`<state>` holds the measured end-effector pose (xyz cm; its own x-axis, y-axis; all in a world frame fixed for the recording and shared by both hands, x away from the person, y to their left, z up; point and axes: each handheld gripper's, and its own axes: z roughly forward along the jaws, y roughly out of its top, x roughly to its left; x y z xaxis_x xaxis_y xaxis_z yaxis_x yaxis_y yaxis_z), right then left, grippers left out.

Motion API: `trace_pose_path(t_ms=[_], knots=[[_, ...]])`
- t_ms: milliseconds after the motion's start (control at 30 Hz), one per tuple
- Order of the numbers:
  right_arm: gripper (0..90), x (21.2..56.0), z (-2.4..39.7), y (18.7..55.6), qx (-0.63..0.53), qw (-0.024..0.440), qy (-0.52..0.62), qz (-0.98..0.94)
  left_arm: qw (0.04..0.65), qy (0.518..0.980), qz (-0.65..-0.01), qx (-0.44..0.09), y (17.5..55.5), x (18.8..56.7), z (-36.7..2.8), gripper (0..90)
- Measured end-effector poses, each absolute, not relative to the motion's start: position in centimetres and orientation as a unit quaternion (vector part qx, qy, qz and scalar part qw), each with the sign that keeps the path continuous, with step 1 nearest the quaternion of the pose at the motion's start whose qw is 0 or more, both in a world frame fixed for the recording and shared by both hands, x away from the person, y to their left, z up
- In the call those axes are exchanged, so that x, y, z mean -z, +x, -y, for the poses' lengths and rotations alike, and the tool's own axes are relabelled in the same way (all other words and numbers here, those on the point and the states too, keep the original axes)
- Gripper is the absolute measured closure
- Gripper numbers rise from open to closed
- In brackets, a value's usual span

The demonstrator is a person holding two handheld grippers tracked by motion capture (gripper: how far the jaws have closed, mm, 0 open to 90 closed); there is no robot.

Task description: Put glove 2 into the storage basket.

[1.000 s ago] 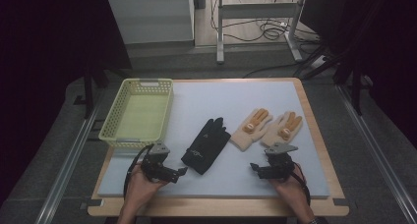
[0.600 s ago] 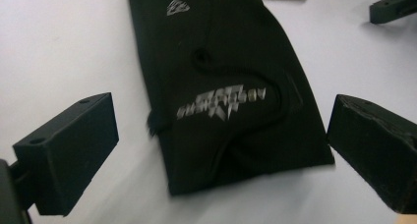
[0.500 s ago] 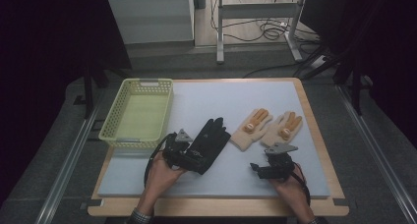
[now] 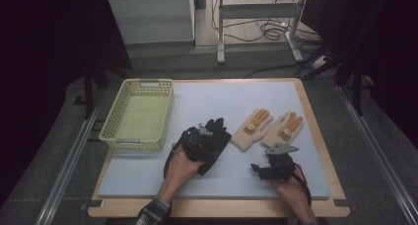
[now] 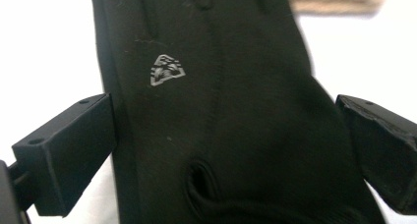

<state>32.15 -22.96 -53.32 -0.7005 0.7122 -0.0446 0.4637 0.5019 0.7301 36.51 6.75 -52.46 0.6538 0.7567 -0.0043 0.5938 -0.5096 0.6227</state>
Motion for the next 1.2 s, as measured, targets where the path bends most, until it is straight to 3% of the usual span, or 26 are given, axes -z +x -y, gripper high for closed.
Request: trace_pose_path(t_ms=[300, 400, 500, 867, 1000, 1100, 1200], knots=[[21.9, 53.3, 22.9, 32.2, -0.360, 0.173, 0.347, -0.849, 0.284, 0.869, -0.382, -0.136, 35.8, 53.2, -5.9, 0.0], [21.9, 53.3, 22.9, 32.1, -0.360, 0.173, 0.347, -0.849, 0.286, 0.851, -0.416, -0.144, 36.3, 53.3, -6.6, 0.0], [21.9, 53.3, 23.0, 32.1, -0.359, 0.173, 0.346, -0.849, 0.305, 0.841, -0.431, -0.116, 36.7, 53.7, -7.2, 0.0], [21.9, 53.3, 22.9, 32.2, -0.359, 0.173, 0.347, -0.849, 0.284, 0.858, -0.412, -0.117, 35.8, 53.5, -6.0, 0.6], [21.9, 53.3, 22.9, 32.2, -0.359, 0.173, 0.346, -0.849, 0.282, 0.861, -0.405, -0.123, 35.8, 52.8, -6.4, 15.9], [21.9, 53.3, 22.9, 32.2, -0.359, 0.173, 0.346, -0.849, 0.282, 0.864, -0.397, -0.131, 35.7, 52.4, -6.6, 39.9], [21.9, 53.3, 22.9, 32.1, -0.359, 0.173, 0.346, -0.849, 0.278, 0.866, -0.394, -0.134, 36.0, 52.2, -6.9, 56.1]])
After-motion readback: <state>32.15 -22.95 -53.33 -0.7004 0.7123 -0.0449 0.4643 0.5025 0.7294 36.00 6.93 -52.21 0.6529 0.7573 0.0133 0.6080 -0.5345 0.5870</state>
